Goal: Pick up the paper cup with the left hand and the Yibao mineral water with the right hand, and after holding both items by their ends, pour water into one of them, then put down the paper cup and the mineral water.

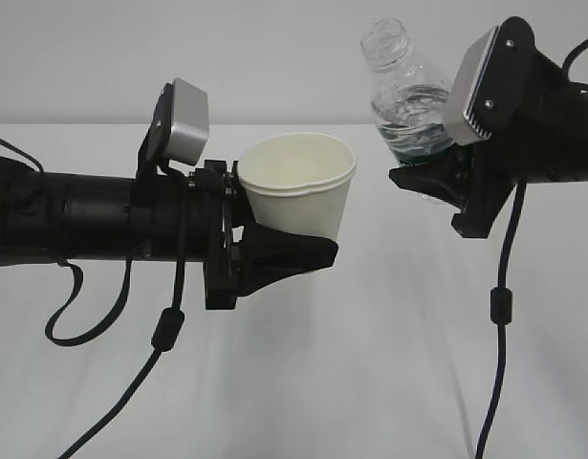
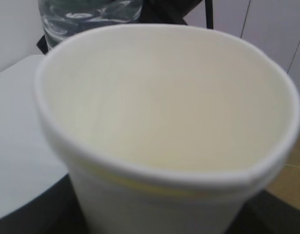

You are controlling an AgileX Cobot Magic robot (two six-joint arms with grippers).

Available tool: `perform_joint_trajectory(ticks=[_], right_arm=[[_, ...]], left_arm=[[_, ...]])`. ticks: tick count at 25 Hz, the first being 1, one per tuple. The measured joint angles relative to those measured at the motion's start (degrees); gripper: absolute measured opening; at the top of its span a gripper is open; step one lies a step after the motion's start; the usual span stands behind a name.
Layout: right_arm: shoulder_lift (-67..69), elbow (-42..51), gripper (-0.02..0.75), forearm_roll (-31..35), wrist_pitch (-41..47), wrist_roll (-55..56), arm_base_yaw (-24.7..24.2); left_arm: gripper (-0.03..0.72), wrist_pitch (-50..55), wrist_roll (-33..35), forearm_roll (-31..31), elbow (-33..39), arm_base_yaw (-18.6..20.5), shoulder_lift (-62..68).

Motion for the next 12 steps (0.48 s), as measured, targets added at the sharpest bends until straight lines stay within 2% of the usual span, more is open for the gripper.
perform_joint_trajectory(ticks=[12], right_arm=[[0.0, 0.0, 0.417, -1.89, 0.2, -2.25, 0.0]], left_arm=[[0.469, -0.12, 0.0, 0.1, 0.0, 0.0, 0.0]])
